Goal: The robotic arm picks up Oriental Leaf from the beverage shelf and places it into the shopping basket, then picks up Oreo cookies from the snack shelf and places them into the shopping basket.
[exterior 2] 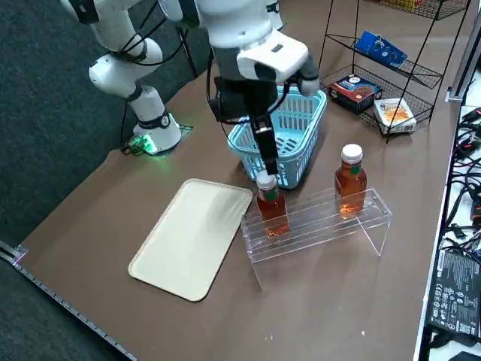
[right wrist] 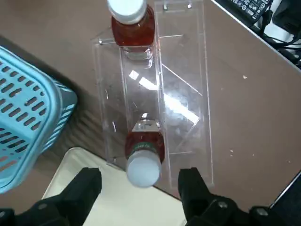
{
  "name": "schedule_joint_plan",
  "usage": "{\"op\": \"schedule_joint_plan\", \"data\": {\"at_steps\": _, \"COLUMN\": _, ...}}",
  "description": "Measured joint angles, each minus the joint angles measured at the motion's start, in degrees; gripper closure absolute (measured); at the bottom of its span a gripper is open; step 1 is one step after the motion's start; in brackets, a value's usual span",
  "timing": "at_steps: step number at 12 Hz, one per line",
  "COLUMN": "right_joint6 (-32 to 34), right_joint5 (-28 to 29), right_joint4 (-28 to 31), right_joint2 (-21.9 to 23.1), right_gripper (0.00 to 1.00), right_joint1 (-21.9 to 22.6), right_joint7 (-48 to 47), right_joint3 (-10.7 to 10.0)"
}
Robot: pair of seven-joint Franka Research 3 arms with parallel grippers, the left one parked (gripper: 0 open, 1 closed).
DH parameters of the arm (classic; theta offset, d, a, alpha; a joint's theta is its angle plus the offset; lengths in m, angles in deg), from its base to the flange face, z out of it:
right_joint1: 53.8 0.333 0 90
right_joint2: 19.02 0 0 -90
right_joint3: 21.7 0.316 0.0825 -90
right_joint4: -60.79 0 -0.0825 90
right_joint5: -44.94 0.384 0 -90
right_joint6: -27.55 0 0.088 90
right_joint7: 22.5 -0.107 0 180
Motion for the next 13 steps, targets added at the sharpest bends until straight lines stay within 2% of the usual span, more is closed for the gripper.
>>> {"op": "schedule_joint_plan", "data": {"at_steps": 5, "right_joint6": -3.76, "right_joint5": 0.0, "right_joint4": 2.26, "right_joint2": -2.15, "right_gripper": 0.0, "right_joint1": -0.52, "right_joint7": 0.41, "right_joint3": -0.03}}
{"op": "schedule_joint_plan", "data": {"at_steps": 13, "right_joint6": -8.14, "right_joint5": 0.02, "right_joint4": 7.35, "right_joint2": -2.41, "right_gripper": 0.0, "right_joint1": -0.78, "right_joint7": 0.86, "right_joint3": -0.03}}
